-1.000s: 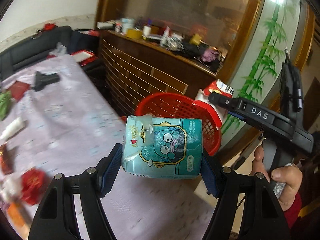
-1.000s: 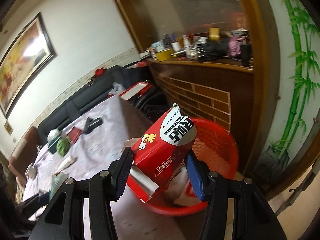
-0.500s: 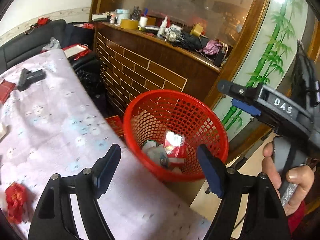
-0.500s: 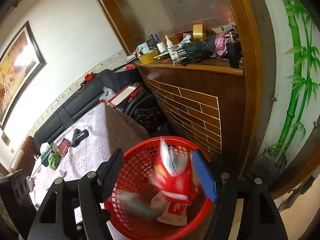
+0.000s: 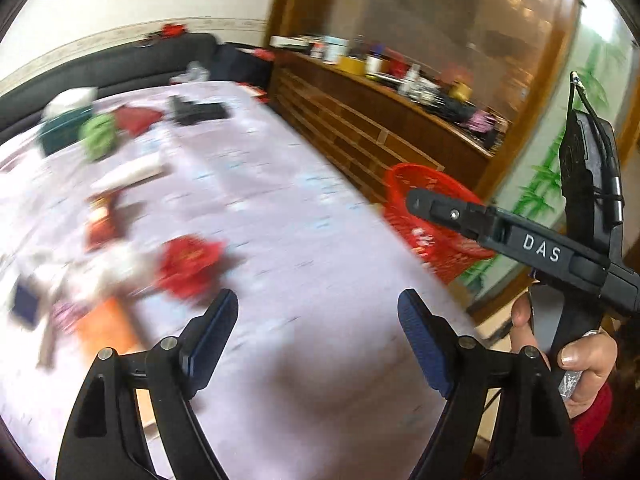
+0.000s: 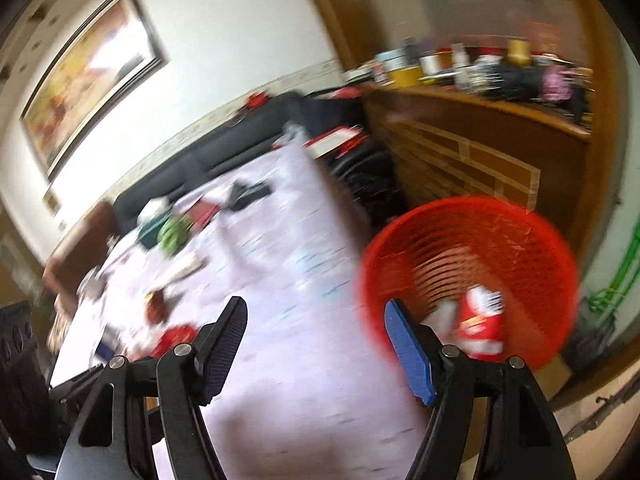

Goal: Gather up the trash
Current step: 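Move both open tools back over the table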

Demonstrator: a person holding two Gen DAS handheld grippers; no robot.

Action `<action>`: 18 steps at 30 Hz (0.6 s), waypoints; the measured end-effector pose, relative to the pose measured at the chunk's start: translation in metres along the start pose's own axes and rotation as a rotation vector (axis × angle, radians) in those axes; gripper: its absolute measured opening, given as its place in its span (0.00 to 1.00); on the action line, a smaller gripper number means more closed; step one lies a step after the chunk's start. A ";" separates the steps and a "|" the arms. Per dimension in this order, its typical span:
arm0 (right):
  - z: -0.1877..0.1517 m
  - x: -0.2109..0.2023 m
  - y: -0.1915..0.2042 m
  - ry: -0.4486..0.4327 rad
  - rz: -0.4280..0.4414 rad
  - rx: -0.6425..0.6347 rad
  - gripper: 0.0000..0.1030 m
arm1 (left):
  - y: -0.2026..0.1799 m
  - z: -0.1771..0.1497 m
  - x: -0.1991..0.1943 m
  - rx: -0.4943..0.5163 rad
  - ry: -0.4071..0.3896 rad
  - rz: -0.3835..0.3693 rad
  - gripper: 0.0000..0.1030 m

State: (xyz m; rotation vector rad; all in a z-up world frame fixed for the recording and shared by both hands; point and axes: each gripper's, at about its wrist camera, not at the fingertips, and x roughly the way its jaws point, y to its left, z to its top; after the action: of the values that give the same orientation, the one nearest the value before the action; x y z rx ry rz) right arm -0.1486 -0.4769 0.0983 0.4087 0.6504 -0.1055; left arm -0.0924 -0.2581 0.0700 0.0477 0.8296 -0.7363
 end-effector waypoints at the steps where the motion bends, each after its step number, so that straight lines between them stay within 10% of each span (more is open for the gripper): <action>1: -0.005 0.006 0.012 0.019 0.017 -0.016 0.73 | 0.012 -0.007 -0.010 -0.018 -0.009 0.007 0.78; 11: -0.046 0.043 0.098 0.129 0.098 -0.148 0.73 | 0.163 -0.023 -0.083 -0.375 -0.094 0.210 0.78; 18: -0.049 0.044 0.114 0.126 0.105 -0.172 0.73 | 0.252 -0.001 -0.060 -0.612 -0.048 0.270 0.78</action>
State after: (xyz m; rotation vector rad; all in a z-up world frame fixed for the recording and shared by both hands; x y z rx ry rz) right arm -0.1161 -0.3514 0.0741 0.2847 0.7546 0.0767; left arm 0.0347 -0.0331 0.0507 -0.3977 0.9512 -0.2092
